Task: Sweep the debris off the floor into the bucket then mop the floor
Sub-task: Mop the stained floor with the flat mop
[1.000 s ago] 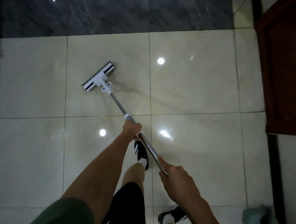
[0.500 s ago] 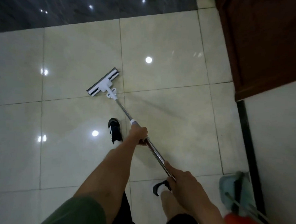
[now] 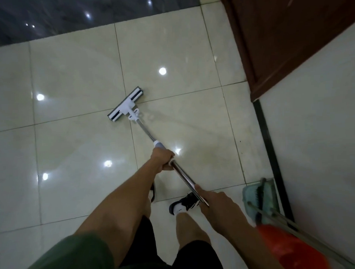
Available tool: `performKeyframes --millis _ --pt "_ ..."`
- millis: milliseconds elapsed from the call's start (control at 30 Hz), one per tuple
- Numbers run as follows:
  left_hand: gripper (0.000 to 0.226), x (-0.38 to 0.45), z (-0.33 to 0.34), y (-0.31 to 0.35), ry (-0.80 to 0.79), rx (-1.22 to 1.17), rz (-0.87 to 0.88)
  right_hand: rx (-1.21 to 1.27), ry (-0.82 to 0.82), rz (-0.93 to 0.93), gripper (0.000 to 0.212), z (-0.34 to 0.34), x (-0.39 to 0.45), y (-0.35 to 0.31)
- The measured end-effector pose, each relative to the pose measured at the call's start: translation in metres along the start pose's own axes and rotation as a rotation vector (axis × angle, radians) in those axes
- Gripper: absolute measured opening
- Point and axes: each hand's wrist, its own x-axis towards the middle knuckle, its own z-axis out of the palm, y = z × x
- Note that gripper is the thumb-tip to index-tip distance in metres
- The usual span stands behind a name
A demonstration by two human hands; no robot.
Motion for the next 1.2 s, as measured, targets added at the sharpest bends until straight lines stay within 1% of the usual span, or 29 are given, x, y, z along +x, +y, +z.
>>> performKeyframes --millis 133,267,433,567,733,833,1000,1100,1200 --pt "0.016 -0.009 -0.015 0.004 -0.006 -0.094 0.008 -0.035 -0.014 -0.062 0.06 -0.015 -0.001 -0.01" --pt "0.019 -0.007 -0.054 0.019 0.036 -0.162 0.011 -0.106 -0.014 -0.134 0.061 -0.03 0.021 -0.039" --pt "0.019 0.015 -0.127 0.033 0.117 -0.203 -0.007 -0.139 -0.027 -0.236 0.057 -0.041 0.063 -0.1" --pt "0.017 0.043 -0.192 0.044 0.154 -0.268 -0.03 -0.166 -0.068 -0.317 0.053 -0.047 0.109 -0.157" --pt "0.013 0.079 -0.269 0.064 0.188 -0.348 -0.087 -0.237 -0.144 -0.34 0.051 -0.057 0.169 -0.229" --pt "0.016 0.095 -0.3 0.08 0.189 -0.388 -0.117 -0.257 -0.177 -0.335 0.051 -0.07 0.199 -0.263" --pt "0.022 0.112 -0.319 0.099 0.146 -0.413 -0.161 -0.314 -0.198 -0.328 0.051 -0.087 0.226 -0.289" --pt "0.028 0.115 -0.307 0.108 0.127 -0.405 -0.173 -0.329 -0.201 -0.304 0.052 -0.099 0.229 -0.284" --pt "0.029 0.114 -0.279 0.117 0.122 -0.388 -0.165 -0.32 -0.208 -0.268 0.055 -0.113 0.226 -0.262"
